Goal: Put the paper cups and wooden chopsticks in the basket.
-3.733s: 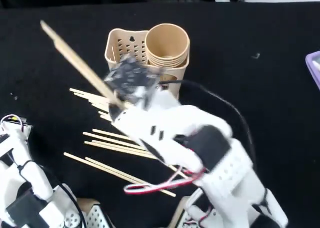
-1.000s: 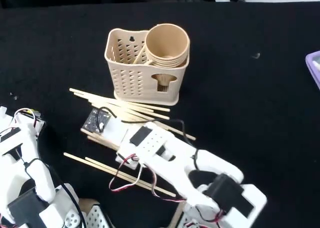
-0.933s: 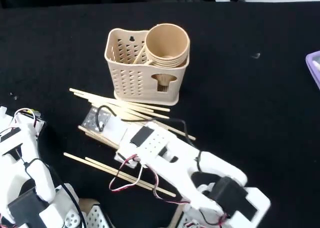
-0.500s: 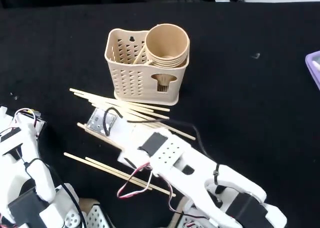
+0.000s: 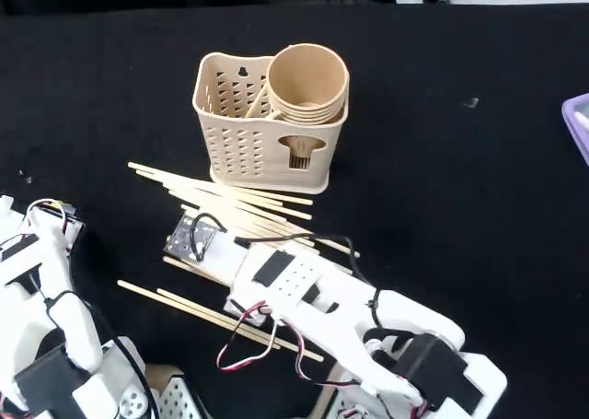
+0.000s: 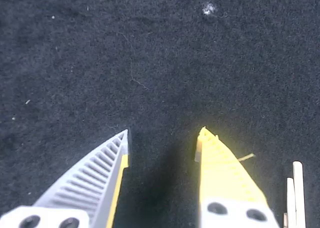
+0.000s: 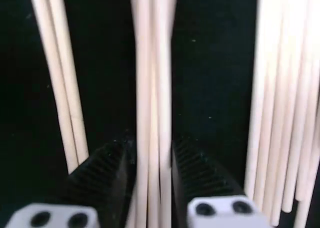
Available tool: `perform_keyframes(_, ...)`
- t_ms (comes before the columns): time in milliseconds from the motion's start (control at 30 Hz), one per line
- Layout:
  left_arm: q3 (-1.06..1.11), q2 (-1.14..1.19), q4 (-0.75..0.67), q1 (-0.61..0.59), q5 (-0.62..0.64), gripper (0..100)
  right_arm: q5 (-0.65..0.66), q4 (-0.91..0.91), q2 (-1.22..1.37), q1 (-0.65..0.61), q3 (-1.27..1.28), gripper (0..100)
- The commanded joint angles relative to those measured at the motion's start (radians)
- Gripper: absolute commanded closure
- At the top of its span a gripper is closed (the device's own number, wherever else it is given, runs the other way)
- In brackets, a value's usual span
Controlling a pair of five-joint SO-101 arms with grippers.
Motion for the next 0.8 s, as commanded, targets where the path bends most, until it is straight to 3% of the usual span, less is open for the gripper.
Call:
perform_keyframes(0, -0.024, -0.025, -0.017, 0.007, -0.012, 78, 0.011, 0.003, -0.002, 0.003, -0.044, 91.8)
perform_keyframes(67, -0.024, -0.025, -0.017, 0.007, -0.012, 78, 0.011, 0.003, -0.002, 0.003, -0.059, 99.2)
perform_keyframes(467, -0.024, -0.025, -0.017, 0.005, -0.012, 78, 0.011, 0.213, -0.008, 0.005, -0.255, 98.8)
perform_keyframes(767, -0.022, -0.026, -0.015, 0.005, -0.012, 78, 0.011, 0.315, -0.186, 0.006, -0.337, 98.8)
